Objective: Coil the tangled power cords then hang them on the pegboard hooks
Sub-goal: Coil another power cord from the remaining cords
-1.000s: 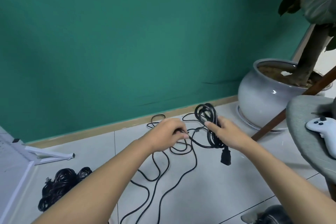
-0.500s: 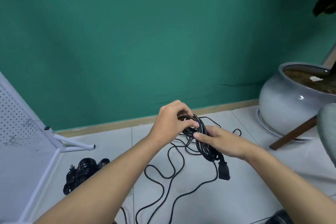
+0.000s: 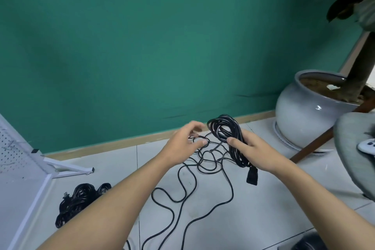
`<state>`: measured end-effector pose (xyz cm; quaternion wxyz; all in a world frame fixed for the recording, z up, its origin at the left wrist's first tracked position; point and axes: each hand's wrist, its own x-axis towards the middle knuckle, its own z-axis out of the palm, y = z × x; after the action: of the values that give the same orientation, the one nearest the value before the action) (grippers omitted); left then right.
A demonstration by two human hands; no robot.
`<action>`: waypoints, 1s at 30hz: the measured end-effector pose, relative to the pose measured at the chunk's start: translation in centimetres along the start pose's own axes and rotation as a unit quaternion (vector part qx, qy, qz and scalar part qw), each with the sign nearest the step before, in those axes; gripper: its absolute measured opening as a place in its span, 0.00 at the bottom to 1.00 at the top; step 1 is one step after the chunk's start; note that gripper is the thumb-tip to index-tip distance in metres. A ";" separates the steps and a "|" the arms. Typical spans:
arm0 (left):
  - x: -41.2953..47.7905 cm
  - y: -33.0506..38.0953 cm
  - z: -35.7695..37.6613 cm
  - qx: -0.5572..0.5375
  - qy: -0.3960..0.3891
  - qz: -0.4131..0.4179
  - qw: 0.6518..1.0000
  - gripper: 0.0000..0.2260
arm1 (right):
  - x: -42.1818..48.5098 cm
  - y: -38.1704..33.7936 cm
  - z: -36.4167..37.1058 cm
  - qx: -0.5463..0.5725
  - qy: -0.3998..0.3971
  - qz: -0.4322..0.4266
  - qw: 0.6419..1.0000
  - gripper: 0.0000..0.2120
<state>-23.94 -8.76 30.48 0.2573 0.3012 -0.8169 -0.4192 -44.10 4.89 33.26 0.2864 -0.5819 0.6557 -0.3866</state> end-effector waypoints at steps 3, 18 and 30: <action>1.1 1.4 0.9 -0.038 0.039 0.020 0.998 0.10 | -0.3 0.2 -0.4 0.005 -0.025 -0.001 1.000 0.09; 2.0 5.3 4.2 -0.305 0.032 -0.105 0.946 0.05 | -0.1 1.5 -0.6 0.067 0.069 0.029 0.995 0.08; 1.7 4.3 5.2 -0.212 -0.003 -0.090 0.973 0.10 | 0.0 1.0 -0.7 0.152 0.103 0.068 0.981 0.08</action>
<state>-29.88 -5.18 31.72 0.2744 0.3106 -0.6797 -0.6052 -45.24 5.09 32.79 0.3281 -0.4430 0.6532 -0.5190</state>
